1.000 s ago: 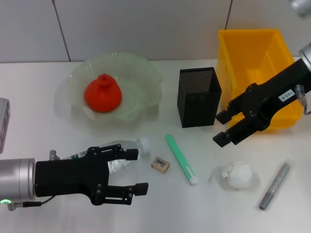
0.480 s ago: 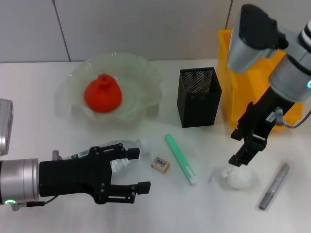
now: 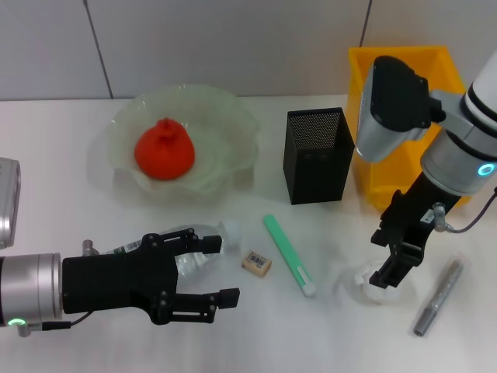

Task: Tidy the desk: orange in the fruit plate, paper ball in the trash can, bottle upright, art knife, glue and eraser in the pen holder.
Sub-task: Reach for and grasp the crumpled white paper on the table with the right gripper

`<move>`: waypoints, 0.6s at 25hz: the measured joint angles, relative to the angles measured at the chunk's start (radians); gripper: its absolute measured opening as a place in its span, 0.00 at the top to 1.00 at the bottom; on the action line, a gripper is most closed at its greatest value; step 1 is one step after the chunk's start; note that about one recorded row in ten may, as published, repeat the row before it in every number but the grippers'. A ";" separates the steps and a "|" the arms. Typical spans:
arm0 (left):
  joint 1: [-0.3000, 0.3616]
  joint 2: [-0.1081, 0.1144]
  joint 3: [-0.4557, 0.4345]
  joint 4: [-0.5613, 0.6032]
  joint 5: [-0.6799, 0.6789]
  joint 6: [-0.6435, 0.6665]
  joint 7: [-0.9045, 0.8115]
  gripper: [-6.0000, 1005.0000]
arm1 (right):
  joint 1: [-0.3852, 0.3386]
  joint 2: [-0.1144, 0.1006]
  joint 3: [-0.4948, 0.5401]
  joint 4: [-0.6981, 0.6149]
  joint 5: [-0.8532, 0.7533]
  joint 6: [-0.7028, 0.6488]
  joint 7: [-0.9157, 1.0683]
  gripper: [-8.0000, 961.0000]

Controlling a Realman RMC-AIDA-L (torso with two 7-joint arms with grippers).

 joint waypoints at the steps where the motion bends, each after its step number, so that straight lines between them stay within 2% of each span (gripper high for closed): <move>1: 0.000 0.000 0.000 0.000 0.000 0.000 0.000 0.15 | -0.002 0.001 -0.001 0.006 0.000 0.007 -0.005 0.23; 15: -0.002 0.000 0.000 0.000 0.000 -0.009 -0.003 0.15 | -0.003 0.004 -0.013 0.086 -0.001 0.070 -0.026 0.23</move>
